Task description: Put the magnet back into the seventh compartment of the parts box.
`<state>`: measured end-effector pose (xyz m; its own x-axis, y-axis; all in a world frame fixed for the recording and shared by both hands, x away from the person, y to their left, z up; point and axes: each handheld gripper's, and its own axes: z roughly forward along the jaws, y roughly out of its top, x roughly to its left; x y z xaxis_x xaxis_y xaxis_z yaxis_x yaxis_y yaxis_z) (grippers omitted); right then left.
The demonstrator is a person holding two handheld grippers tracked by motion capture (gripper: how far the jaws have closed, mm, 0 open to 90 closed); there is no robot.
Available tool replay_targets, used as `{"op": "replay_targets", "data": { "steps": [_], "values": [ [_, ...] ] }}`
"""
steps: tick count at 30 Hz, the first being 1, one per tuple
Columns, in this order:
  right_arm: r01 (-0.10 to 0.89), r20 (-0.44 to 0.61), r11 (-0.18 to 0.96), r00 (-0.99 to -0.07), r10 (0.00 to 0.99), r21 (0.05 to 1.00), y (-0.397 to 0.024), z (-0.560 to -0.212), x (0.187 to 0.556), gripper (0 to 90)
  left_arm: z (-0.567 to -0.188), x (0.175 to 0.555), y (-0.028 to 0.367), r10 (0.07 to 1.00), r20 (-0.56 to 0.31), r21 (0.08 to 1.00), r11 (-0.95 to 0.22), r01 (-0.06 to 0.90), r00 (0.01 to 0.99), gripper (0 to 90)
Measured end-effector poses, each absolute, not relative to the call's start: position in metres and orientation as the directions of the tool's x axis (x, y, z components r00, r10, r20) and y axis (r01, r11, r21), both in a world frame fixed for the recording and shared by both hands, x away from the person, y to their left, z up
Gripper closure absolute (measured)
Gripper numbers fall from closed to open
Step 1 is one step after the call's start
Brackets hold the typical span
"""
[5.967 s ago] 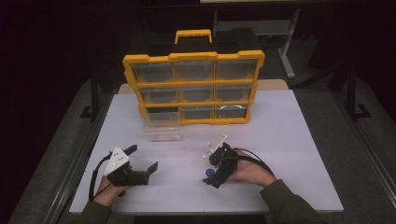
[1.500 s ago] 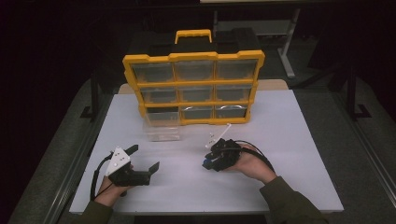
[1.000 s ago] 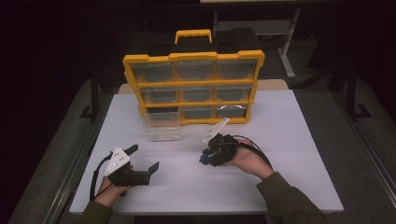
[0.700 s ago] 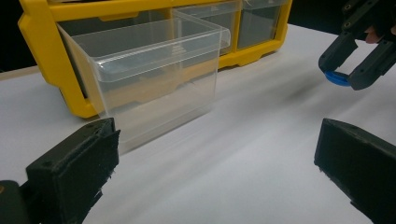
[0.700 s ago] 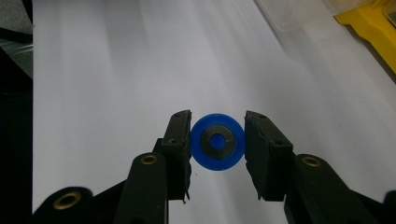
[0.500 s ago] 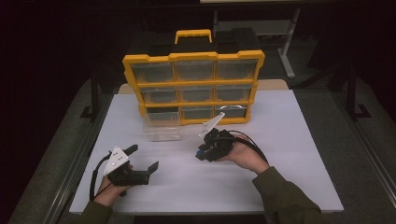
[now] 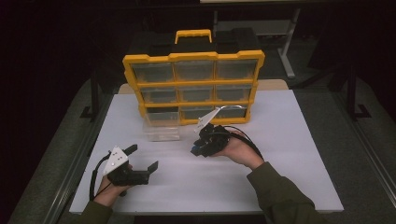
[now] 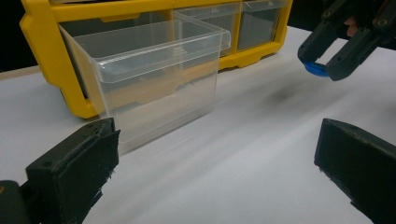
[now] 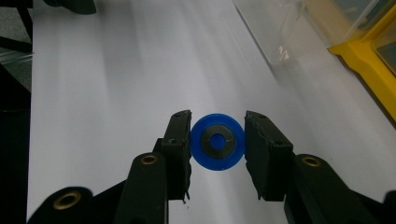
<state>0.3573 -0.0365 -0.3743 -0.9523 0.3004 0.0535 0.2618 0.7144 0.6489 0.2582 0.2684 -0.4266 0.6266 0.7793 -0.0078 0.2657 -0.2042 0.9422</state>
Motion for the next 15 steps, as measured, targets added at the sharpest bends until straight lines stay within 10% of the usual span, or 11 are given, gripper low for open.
{"op": "replay_targets", "data": {
  "steps": [15],
  "values": [
    [0.260, 0.051, 0.701, -0.951, 0.305, 0.664, -0.029, -0.360, 0.368, 61.7, -0.428, 0.258, 0.269, 0.776, -0.008, 0.945, -0.200, 0.259, 0.631, 0.0]
  ]
}}
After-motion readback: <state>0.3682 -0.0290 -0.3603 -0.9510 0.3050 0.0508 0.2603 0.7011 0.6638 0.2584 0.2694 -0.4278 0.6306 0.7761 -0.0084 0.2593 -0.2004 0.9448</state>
